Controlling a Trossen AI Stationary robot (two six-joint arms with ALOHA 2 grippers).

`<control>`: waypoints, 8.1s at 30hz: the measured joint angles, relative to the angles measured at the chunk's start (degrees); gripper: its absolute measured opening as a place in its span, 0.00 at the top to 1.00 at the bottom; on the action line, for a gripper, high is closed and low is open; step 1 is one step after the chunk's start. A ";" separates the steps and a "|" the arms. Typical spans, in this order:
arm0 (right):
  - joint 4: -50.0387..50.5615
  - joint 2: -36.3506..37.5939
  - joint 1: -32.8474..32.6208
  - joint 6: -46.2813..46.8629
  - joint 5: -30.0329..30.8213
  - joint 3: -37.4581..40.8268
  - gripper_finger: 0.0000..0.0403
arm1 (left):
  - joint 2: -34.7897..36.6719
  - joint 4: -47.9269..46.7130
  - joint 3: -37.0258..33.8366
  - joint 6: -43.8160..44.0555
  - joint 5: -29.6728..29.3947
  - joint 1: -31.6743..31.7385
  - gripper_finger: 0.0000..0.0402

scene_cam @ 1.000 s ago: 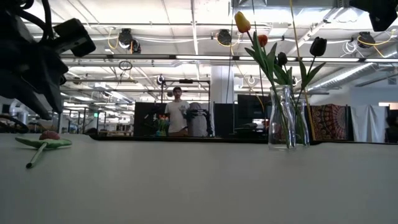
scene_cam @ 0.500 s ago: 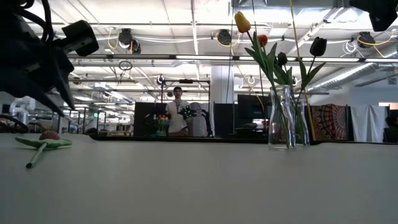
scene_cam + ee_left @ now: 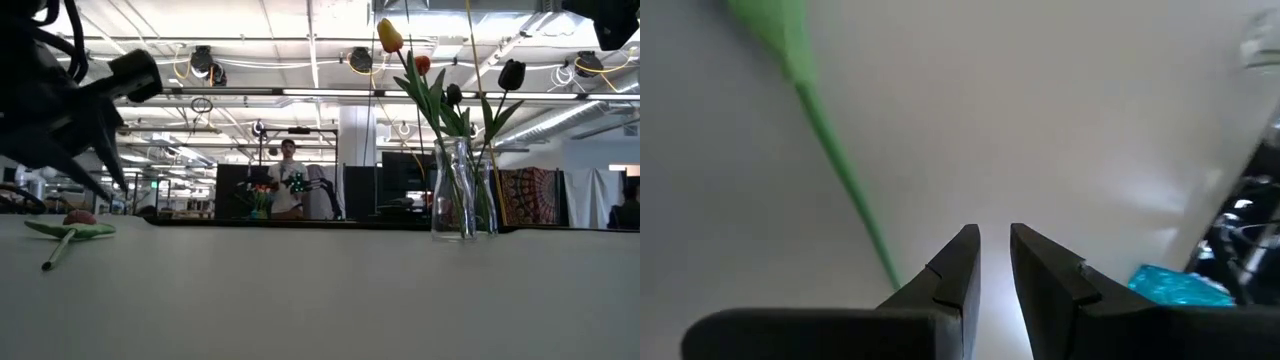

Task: Sort flowers into vase by color
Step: Put the red tulip into the blue vase

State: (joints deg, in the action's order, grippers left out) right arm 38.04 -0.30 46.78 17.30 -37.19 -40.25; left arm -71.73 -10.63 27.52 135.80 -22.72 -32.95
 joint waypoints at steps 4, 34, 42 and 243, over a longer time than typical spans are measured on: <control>0.00 0.00 -0.02 -0.02 0.00 0.00 0.34 | -2.20 0.03 1.63 0.20 2.88 -0.01 0.84; -0.02 0.00 -0.02 -0.19 0.02 0.00 0.34 | -2.51 -7.69 3.77 -4.60 8.81 -2.38 0.83; -0.02 0.00 -0.01 -0.21 0.01 0.00 0.34 | -2.51 -7.73 3.77 -5.83 9.17 -2.27 0.69; -56.01 -40.80 -42.81 6.89 -2.31 -1.27 0.34 | -5.02 33.76 27.90 -128.64 -13.19 10.63 0.98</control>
State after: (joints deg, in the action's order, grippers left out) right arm -17.97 -41.10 3.98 24.19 -39.50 -41.52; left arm -76.75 23.12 55.42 7.16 -35.91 -22.31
